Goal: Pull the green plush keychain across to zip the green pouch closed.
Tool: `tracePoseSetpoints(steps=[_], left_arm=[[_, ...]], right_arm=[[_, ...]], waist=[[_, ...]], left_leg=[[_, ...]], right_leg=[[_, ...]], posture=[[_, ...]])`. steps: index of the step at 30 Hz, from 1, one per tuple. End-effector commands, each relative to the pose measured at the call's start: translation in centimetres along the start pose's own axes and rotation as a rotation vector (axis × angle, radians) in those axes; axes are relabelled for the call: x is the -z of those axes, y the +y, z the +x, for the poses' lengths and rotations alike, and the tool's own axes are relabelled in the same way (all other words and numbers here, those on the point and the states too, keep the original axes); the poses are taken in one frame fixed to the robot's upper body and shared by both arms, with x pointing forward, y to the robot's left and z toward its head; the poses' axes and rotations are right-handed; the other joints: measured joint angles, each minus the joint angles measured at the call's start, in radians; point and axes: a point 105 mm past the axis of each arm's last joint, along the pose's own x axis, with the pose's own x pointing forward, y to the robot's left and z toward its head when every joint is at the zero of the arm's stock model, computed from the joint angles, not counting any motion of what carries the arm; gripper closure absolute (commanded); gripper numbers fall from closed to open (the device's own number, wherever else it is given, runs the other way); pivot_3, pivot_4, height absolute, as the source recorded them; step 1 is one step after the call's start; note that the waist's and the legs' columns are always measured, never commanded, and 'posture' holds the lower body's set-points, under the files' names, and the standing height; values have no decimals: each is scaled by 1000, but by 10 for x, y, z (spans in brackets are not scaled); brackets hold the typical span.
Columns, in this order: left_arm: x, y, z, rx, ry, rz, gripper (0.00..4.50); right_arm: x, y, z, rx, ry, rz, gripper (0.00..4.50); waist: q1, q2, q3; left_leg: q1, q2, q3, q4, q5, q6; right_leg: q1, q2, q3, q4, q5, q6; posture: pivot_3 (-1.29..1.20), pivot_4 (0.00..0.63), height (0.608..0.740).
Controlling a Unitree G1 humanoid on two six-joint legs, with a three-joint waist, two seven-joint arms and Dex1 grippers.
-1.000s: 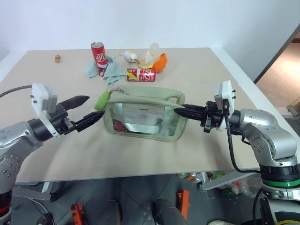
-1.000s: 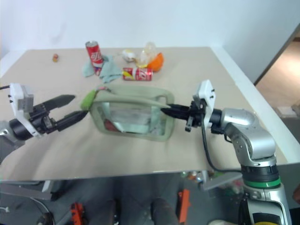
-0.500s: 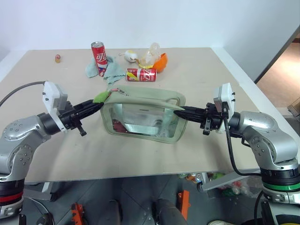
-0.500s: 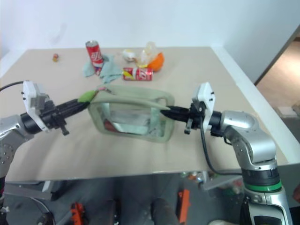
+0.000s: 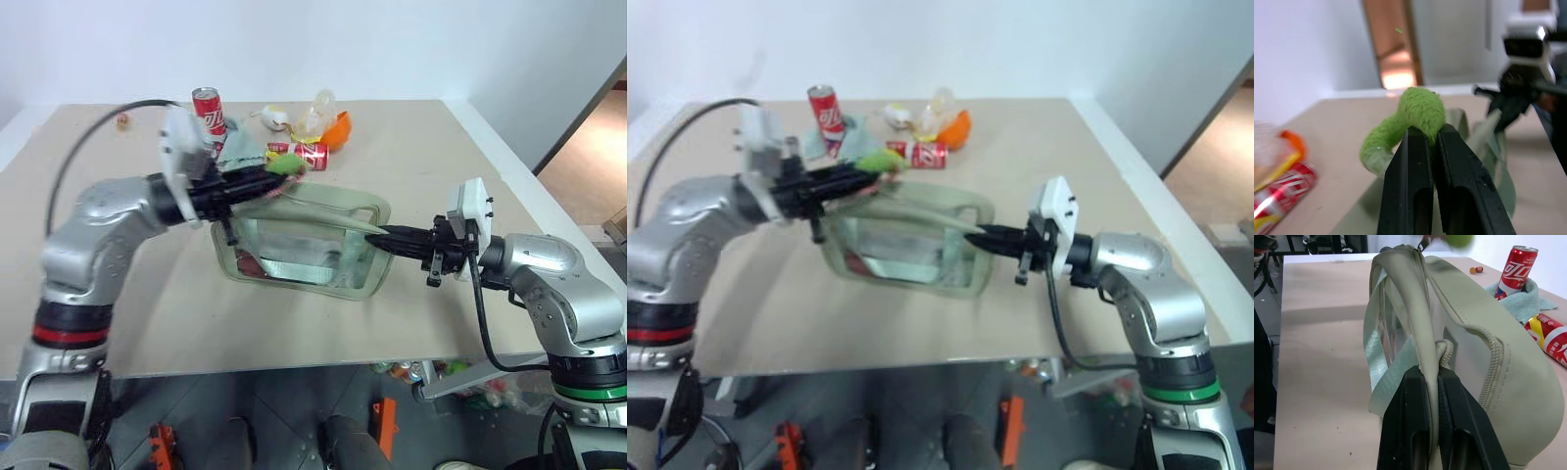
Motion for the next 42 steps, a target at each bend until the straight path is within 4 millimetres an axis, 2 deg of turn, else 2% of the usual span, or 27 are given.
tracePoseSetpoints(steps=[1, 3, 4, 7, 8, 9, 10, 11, 14, 17, 21, 27, 31, 34, 41, 42], left_arm=[[1, -5, 14, 109, 47, 50, 4425], [3, -5, 13, 140, 84, 39, 4425], [2, -3, 11, 143, 93, 38, 3784], [-3, 3, 5, 127, 108, 78, 2834], [-7, 6, 0, 107, 107, 84, 2386], [-12, 9, -5, 84, 104, 98, 2201], [-16, 12, -12, 56, 104, 109, 1719], [-20, 12, -18, 43, 105, 114, 1510], [-27, 7, -33, 9, 104, 102, 1510], [-26, -3, -48, -53, 134, 87, 1510], [-23, -1, -74, -253, 137, 51, 1510], [8, -6, -109, -516, 188, -11, 1510], [21, -7, -112, -565, 169, -43, 1510], [23, -7, -103, -554, 104, -86, 1510], [36, -6, -86, -476, 79, -146, 1510], [36, -3, -85, -477, 64, -153, 2027]], right_arm=[[-4, 2, 1, -13, -2, -37, 4500], [-3, 2, 0, -11, -2, -38, 4500], [-3, 2, 0, -10, -2, -39, 4500], [-2, 3, 0, -10, -1, -41, 4500], [-2, 3, 0, -10, -1, -41, 4500], [-2, 3, 1, -11, 0, -42, 4500], [-1, 3, 1, -11, 0, -41, 4500], [-1, 3, 1, -10, 1, -41, 4500], [0, 2, 0, -12, 4, -43, 4500], [0, 0, 0, -15, 6, -43, 4500], [-2, 0, 2, -28, 2, -44, 4500], [-6, 1, 4, -45, -3, -44, 4500], [-9, 0, 5, -47, -2, -48, 4500], [-10, 0, 4, -48, 2, -54, 4500], [-10, 0, 4, -38, 9, -56, 4500], [-10, 0, 3, -35, 10, -57, 4500]], waist=[[0, 0, 0], [-1, 0, 0], [-1, 0, 0], [0, 0, 0], [0, 0, 0], [-1, 0, 0], [-2, 0, 0], [-3, 0, 0], [-4, 0, 0], [-3, 0, 0], [-6, 0, 0], [-8, 0, 0], [-5, -1, 0], [-5, 0, 0], [-5, 0, 0], [-5, 0, 0]], left_leg=[[0, 0, 0, 0, 0, 0], [0, 0, 0, 0, 0, 0], [0, 0, 0, 0, 0, 0], [0, 0, 0, 0, 0, 1], [0, 0, 0, 0, 0, 1], [0, 0, 0, 0, 0, 1], [0, 0, 0, 0, 0, 1], [0, 0, 0, 0, 0, 1], [0, 0, 0, 0, 0, 1], [0, 0, 0, 0, -1, 1], [0, 0, 0, 0, -1, 2], [2, 1, 1, 1, -1, 2], [2, 1, 0, 1, -1, 2], [2, 1, 1, 1, -1, 2], [2, 1, 1, 1, -1, 2], [2, 1, 1, 1, -1, 2]], right_leg=[[0, 0, 0, 0, 0, 0], [0, 0, 0, 0, 0, 0], [0, 0, 0, 0, 0, 0], [0, 0, 0, 0, 0, 0], [0, 0, 0, 0, 0, 0], [0, 0, 0, 0, 0, 0], [0, 0, 0, 0, 0, 0], [0, 0, 0, 0, 0, 0], [0, 0, 0, 0, 0, 0], [0, -1, 0, 0, -1, 1], [0, -1, 0, 0, -1, 1], [2, -1, 0, 1, 0, 0], [2, -1, 0, 1, 0, 0], [2, -1, 1, 1, 1, 0], [2, 0, 1, 1, 0, 0], [2, 0, 1, 0, 0, 0]], posture=[[0, 150, 740], [0, 150, 740], [0, 150, 740], [0, 150, 740], [0, 150, 740], [0, 150, 740], [0, 150, 740], [0, 150, 740], [0, 150, 740], [0, 150, 740], [0, 150, 740], [0, 150, 740], [0, 150, 740], [0, 150, 740], [0, 150, 740], [0, 150, 740]])
